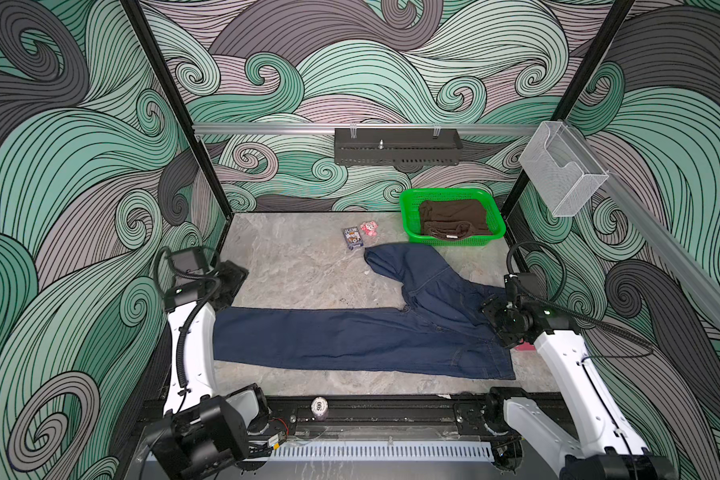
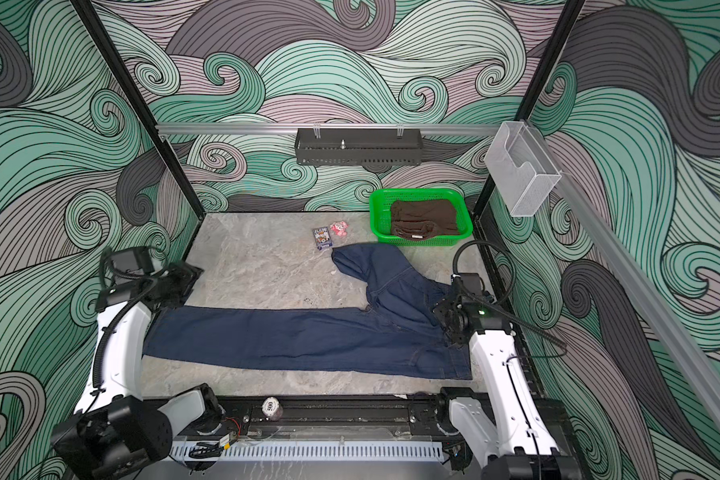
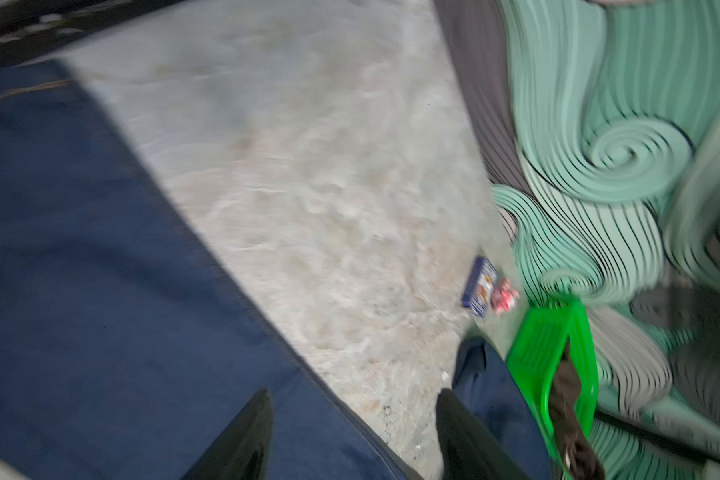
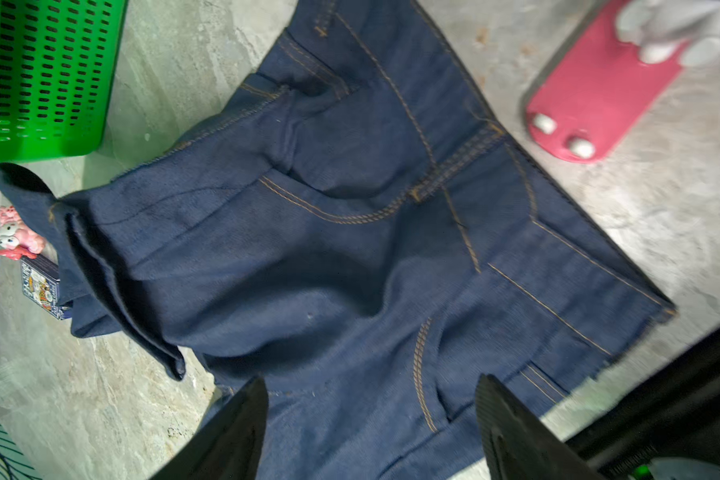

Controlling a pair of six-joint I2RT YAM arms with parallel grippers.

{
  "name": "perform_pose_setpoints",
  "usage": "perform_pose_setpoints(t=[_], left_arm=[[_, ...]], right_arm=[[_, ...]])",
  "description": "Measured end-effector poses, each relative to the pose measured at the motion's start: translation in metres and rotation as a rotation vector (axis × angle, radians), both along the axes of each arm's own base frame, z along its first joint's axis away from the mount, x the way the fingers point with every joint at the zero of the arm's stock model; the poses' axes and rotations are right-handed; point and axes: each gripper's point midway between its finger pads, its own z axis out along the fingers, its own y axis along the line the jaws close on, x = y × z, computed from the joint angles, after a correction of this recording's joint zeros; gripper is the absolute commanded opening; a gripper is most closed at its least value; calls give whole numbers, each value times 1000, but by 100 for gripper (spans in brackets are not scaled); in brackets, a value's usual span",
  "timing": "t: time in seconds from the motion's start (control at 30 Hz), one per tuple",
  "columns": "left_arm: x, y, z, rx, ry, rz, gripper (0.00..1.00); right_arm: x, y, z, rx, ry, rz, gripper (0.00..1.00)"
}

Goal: Fold and stack the trousers

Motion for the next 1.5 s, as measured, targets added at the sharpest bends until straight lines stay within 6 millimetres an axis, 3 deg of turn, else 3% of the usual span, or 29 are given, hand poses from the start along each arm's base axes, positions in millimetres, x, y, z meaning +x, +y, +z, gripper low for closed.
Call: perform_pose_setpoints(t=[0.17,0.23,0.33,0.5,0.63,0.9,1.17,1.27,1.4,1.5], left_arm=[[34,-135,19,97,-116,-483,67],[35,-200,15,137,-145,-697,68],[38,-277,4,197,-167,-937,69],[44,-373,-35,335,-173,-1218,71],[42,-422,-61,442,-200,-1361,75],[38,-482,-89,610,-297,-1497,79],[69,-513,-111,706,-335,-1494,77],[79,-518,-116,734,-340,-1482,61],[87,-520,-119,780,-338,-1458,21],[91,-515,-119,812,-326,-1432,7]], right_arm=[[15,1,3,-4,-57,23,75],[23,3,7,0,-97,40,76],[30,9,8,17,-157,72,75],[36,14,12,27,-214,106,75],[39,16,15,32,-235,120,75],[40,18,17,41,-243,133,75],[40,15,20,65,-254,121,74],[40,13,20,68,-257,112,73],[39,9,22,68,-263,105,72],[39,9,22,68,-265,110,72]])
